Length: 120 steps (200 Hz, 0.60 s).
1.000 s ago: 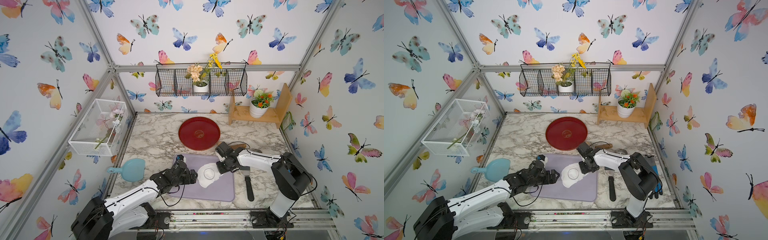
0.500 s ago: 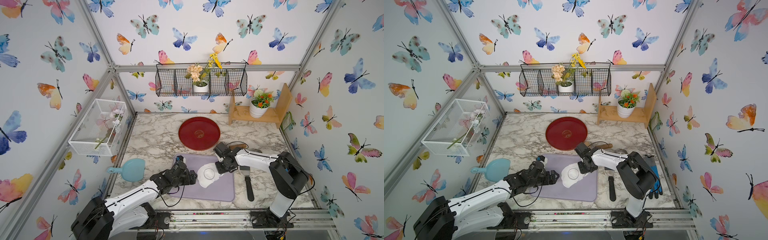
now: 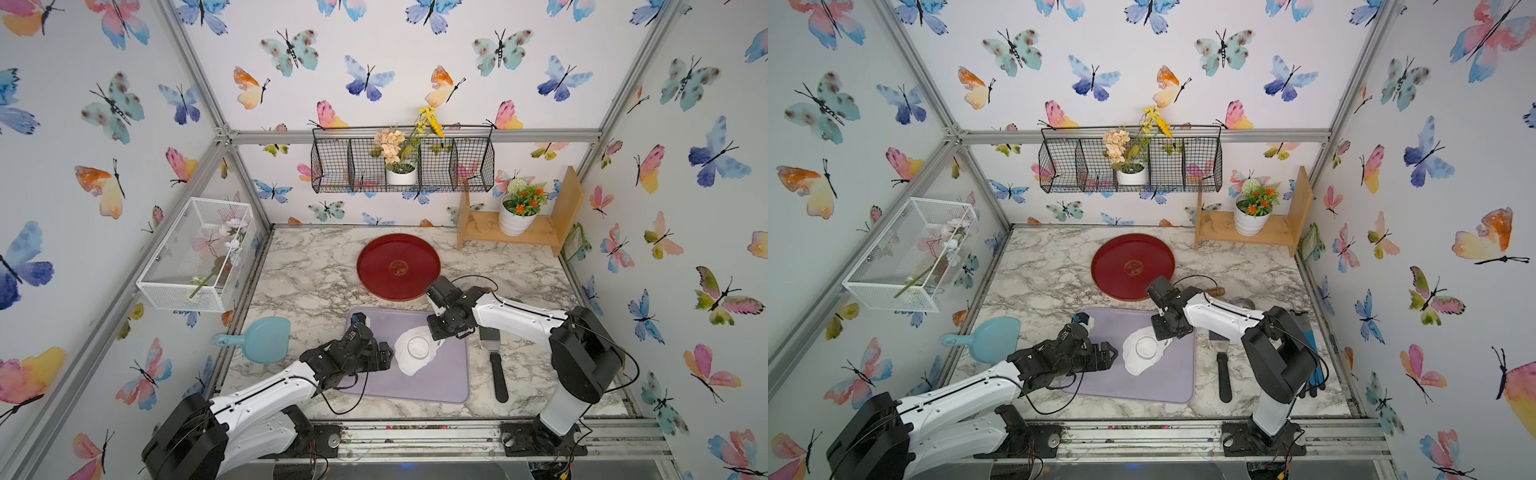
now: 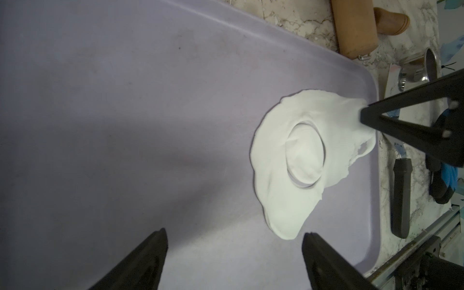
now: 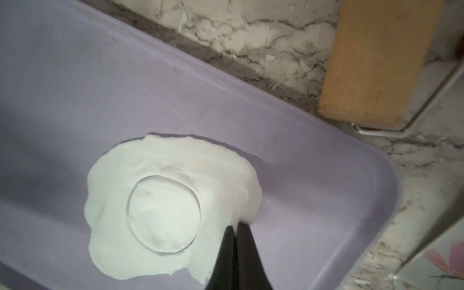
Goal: Roll out the dumpling wrappers from the dough
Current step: Remove the dumpling wrapper from the work surface.
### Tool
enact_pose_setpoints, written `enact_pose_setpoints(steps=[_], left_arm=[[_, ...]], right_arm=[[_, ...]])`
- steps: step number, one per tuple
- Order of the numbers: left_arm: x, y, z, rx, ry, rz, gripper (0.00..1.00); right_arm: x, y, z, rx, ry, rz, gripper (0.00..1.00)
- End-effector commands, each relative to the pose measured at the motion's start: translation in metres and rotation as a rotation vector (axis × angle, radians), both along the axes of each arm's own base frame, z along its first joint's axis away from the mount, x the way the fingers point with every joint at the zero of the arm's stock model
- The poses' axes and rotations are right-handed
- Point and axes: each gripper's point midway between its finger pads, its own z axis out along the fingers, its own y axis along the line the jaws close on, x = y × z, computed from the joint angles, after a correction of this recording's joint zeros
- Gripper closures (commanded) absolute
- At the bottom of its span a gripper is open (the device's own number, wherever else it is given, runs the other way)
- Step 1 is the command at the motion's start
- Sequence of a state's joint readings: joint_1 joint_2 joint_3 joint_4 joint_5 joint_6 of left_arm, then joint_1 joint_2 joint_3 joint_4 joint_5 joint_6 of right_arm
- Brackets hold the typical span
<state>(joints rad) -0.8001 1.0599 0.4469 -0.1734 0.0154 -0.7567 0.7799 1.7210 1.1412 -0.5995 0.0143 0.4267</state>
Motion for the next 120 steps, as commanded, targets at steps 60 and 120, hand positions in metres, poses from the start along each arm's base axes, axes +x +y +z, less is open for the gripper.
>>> enact_pose_setpoints(steps=[60,120], left_arm=[[0.004,0.008,0.002,0.020,-0.029,0.038,0.10],[0.007,0.016,0.009,0.024,-0.056,0.081,0.10]], right_arm=[[0.003,0.016,0.053,0.102,-0.055,0.027,0.98],[-0.008,0.046,0.073,0.239,-0.056,0.145,0.98]])
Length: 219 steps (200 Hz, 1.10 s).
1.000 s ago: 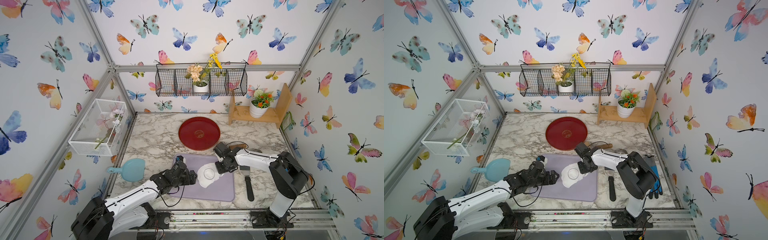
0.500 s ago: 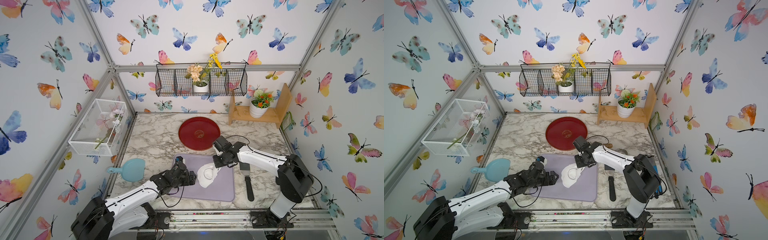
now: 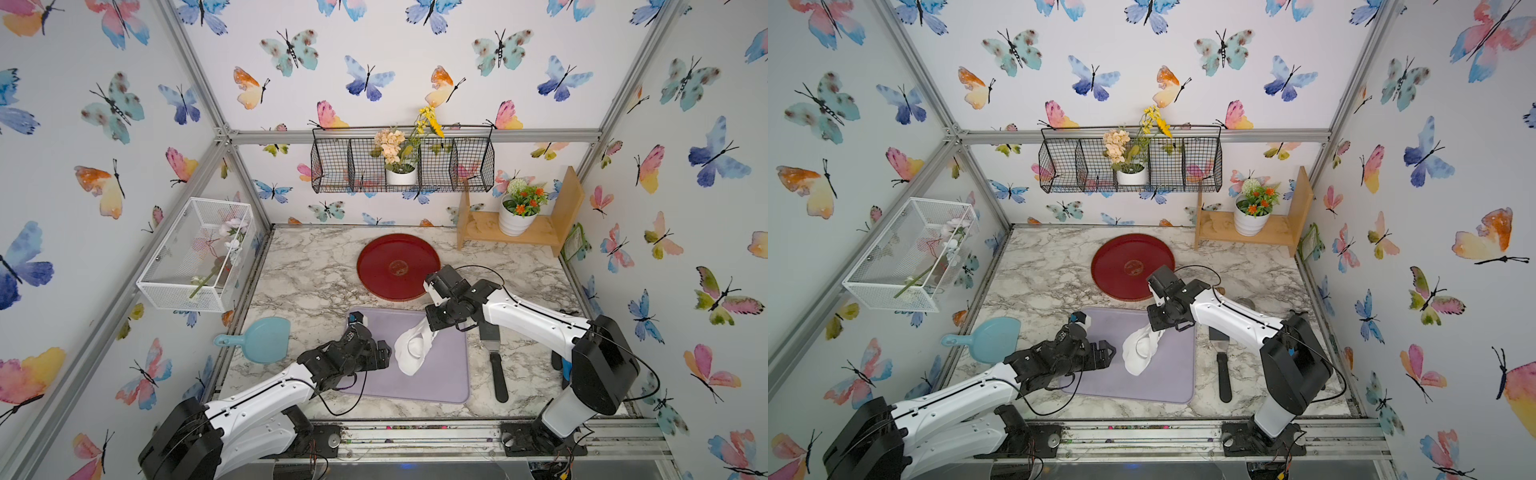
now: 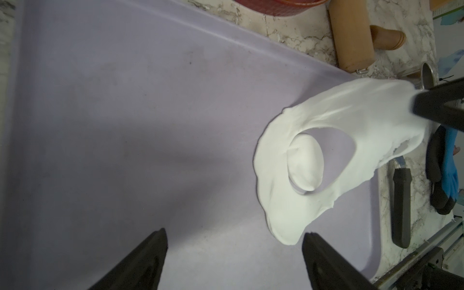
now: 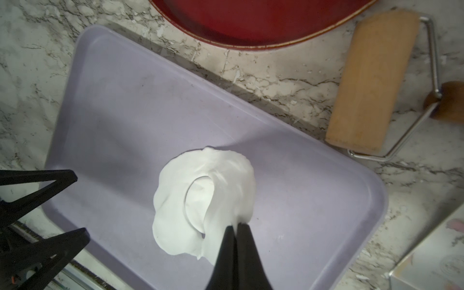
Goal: Roll out the dumpling wrappers from the dough
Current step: Remove the dumpling wrapper from the work surface.
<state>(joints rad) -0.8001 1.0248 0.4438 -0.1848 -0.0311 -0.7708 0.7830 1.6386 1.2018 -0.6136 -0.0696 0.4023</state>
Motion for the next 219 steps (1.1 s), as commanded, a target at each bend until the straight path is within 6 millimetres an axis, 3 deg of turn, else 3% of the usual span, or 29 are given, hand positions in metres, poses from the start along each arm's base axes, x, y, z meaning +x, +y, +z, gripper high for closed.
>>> enact_pose_setpoints(steps=[1,57,151,219], left_arm=[[0.003,0.010,0.003,0.021,-0.022,0.042,0.10],[0.007,0.022,0.015,0.028,-0.056,0.100,0.10],[0.012,0.062,0.052,0.013,-0.185,0.280,0.09],[0.012,0.079,0.082,-0.010,-0.263,0.345,0.08]], right_arm=[[-0.010,0.024,0.024,0.101,-0.016,0.094,0.98],[-0.032,0.063,0.042,0.176,-0.036,0.232,0.98],[-0.051,0.109,0.060,0.229,-0.056,0.311,0.99],[-0.063,0.137,0.075,0.253,-0.079,0.359,0.99]])
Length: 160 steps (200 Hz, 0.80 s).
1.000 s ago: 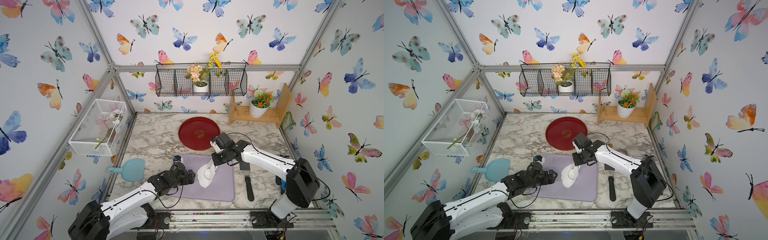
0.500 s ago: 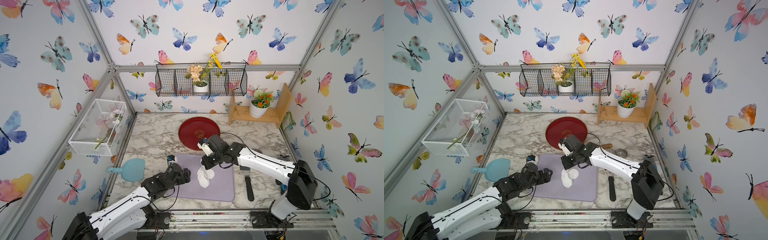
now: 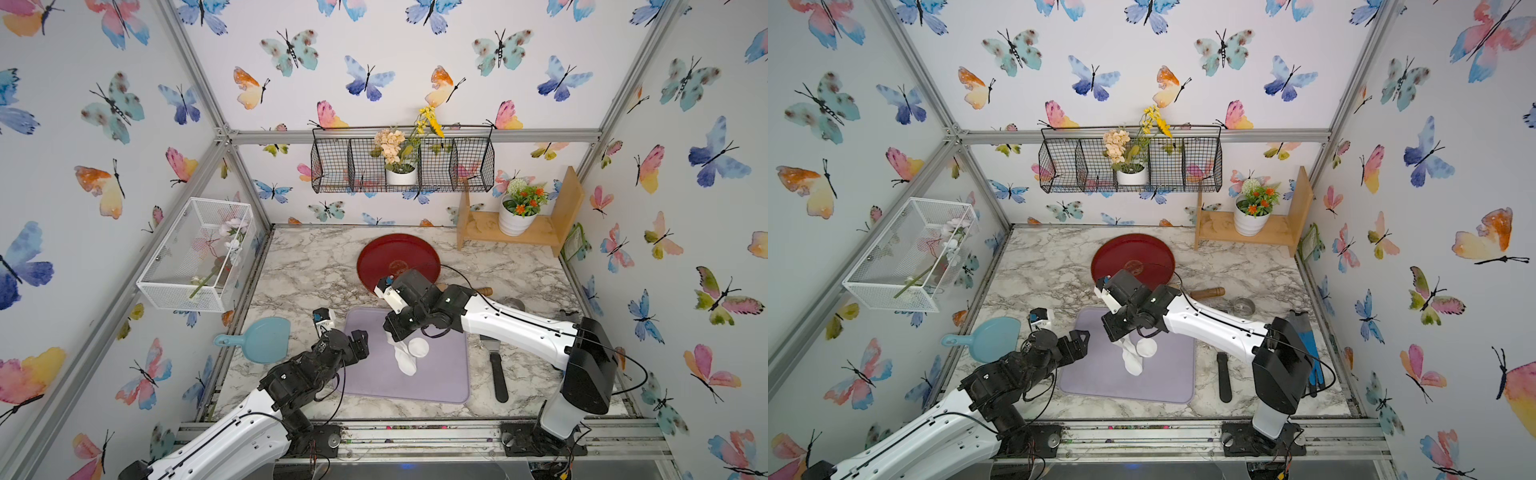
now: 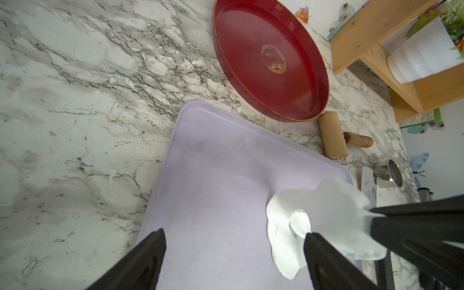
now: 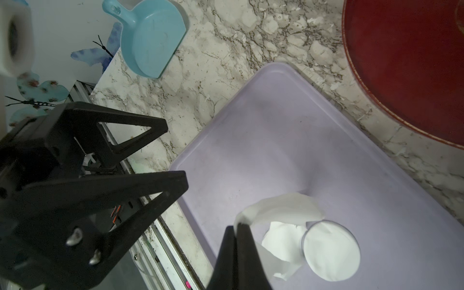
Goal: Roll out the dumpling wrappers from the dough
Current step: Remove the dumpling wrapper from the work surface.
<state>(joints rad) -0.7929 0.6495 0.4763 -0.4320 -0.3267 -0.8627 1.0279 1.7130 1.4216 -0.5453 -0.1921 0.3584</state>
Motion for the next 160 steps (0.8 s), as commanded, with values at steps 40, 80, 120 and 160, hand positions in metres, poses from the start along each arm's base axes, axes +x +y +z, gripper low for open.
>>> enact_pose_setpoints(steps=[40,80,120,160], left_arm=[[-0.001,0.022,0.014,0.011,-0.045,0.080,0.08],[-0.003,0.033,0.021,0.005,-0.069,0.123,0.08],[-0.004,0.039,0.023,-0.005,-0.089,0.146,0.07],[-0.006,0.042,0.020,0.000,-0.082,0.157,0.07]], right_arm=[[-0.014,0.008,0.014,0.017,-0.002,0.029,0.99],[-0.030,0.002,0.003,0.001,0.030,0.040,0.99],[-0.042,0.008,-0.022,-0.009,0.078,0.051,0.98],[-0.050,0.025,-0.049,-0.024,0.113,0.055,0.93]])
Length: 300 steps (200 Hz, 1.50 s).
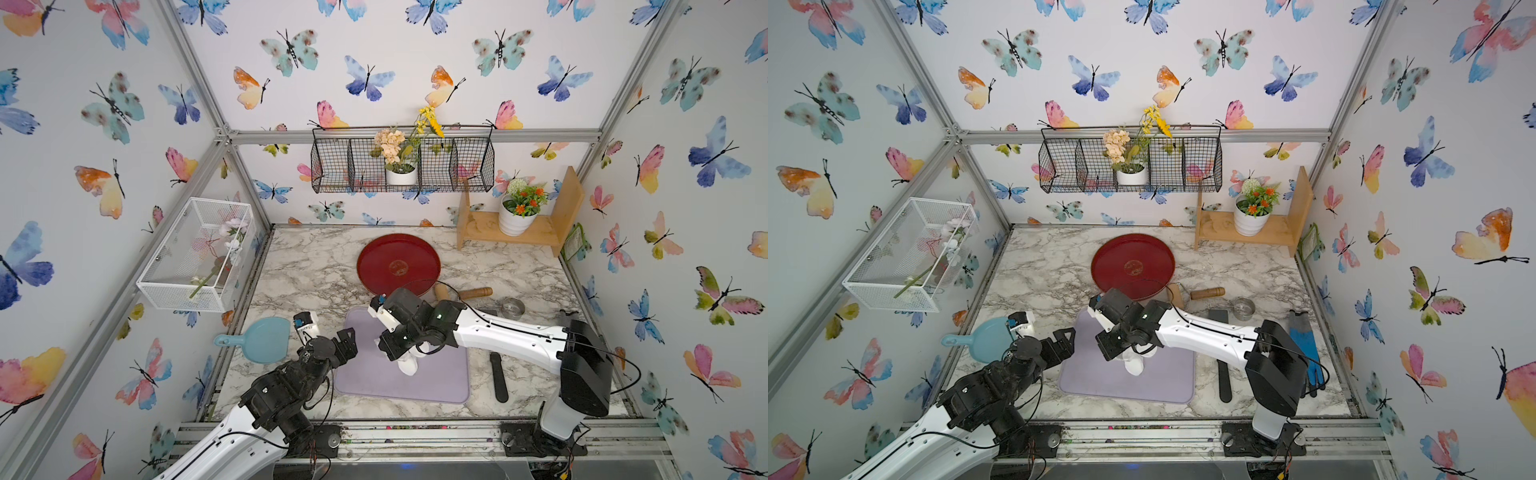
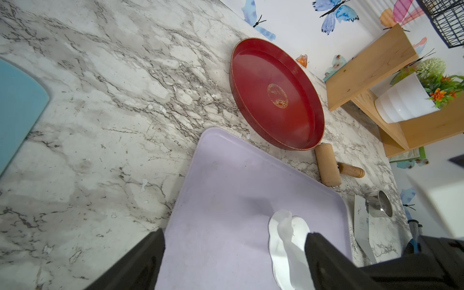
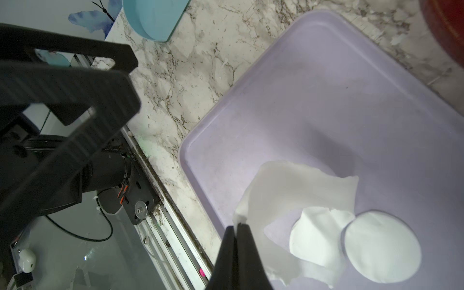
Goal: Roll out the dumpling wrappers from the dough
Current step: Remove the dumpling wrapper from the work surface.
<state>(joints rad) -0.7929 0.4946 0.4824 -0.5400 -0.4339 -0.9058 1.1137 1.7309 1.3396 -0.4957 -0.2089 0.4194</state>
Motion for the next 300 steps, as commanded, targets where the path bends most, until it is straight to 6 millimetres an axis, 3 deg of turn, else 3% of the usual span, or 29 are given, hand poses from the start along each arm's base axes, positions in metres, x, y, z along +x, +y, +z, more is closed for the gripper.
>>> enact_pose_setpoints(steps=[1,26,45,47,83,140,241,300], left_arm=[[0.000,0.012,0.000,0.024,-0.008,0.049,0.07],[-0.001,0.017,0.001,0.026,-0.013,0.064,0.06],[-0.002,0.019,0.001,0.025,-0.019,0.071,0.06],[-0.002,0.020,0.000,0.026,-0.018,0.071,0.05],[-0.004,0.019,-0.006,0.026,-0.005,0.068,0.05],[-0.005,0.020,-0.008,0.020,-0.006,0.071,0.05],[-0.004,0.019,-0.006,0.006,-0.018,0.071,0.05],[-0.006,-0.021,-0.001,-0.127,-0.097,-0.128,0.06]], right_arm=[[-0.009,0.015,-0.017,0.007,0.041,0.008,0.92],[-0.014,0.023,-0.027,-0.015,0.052,0.019,0.86],[-0.009,0.025,-0.033,-0.040,0.044,0.004,0.75],[-0.017,0.027,-0.033,-0.042,0.043,0.022,0.74],[-0.015,0.031,-0.016,-0.018,0.010,0.010,0.62],[-0.010,0.030,0.018,0.021,-0.035,-0.017,0.58],[-0.002,0.016,0.031,-0.109,-0.137,-0.054,0.48],[-0.024,0.028,0.064,0.131,-0.176,0.103,0.46]])
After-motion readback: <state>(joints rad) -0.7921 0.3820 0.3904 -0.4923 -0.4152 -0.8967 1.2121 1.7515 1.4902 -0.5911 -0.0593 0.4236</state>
